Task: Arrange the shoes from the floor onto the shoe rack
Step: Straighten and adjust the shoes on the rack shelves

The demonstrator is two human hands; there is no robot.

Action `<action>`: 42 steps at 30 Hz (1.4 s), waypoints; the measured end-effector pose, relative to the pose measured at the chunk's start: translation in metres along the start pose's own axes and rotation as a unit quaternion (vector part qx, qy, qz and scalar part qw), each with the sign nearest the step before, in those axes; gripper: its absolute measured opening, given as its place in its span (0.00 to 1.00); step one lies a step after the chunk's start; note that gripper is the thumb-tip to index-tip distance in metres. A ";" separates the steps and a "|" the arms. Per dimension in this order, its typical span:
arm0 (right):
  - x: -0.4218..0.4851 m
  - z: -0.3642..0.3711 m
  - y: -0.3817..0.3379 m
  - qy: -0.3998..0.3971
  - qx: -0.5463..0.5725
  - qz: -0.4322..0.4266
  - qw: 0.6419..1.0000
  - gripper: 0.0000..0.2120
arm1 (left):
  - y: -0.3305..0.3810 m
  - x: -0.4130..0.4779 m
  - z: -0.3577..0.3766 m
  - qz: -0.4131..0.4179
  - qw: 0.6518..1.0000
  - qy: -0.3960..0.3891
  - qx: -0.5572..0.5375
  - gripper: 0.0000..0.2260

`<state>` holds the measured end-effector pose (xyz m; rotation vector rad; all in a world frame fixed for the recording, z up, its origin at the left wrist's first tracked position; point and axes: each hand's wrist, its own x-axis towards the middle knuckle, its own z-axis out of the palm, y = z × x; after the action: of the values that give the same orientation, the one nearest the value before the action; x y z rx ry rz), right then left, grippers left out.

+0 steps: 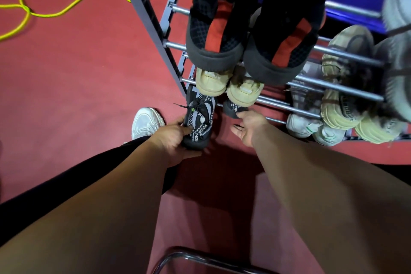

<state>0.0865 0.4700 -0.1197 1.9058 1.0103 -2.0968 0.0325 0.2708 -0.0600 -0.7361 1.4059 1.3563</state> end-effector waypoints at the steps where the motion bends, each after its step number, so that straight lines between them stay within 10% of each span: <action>1: -0.005 -0.004 0.002 0.001 -0.010 0.002 1.000 0.21 | 0.001 0.004 0.004 0.009 1.000 0.001 -0.004 0.15; 8: -0.037 -0.043 0.028 -0.011 -0.192 -0.005 0.981 0.24 | 0.016 0.033 0.047 0.059 0.998 0.009 0.011 0.14; 21: -0.022 -0.014 0.004 -0.054 -0.099 0.002 0.994 0.30 | 0.009 0.074 0.037 0.000 0.987 0.120 -0.104 0.14; 42: -0.028 -0.005 -0.002 -0.046 -0.089 -0.008 0.995 0.33 | 0.010 0.088 0.062 0.031 0.994 0.039 -0.099 0.13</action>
<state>0.0946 0.4650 -0.0929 1.7057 1.1530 -2.0072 0.0110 0.3508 -0.1299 -0.8887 1.3776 1.5463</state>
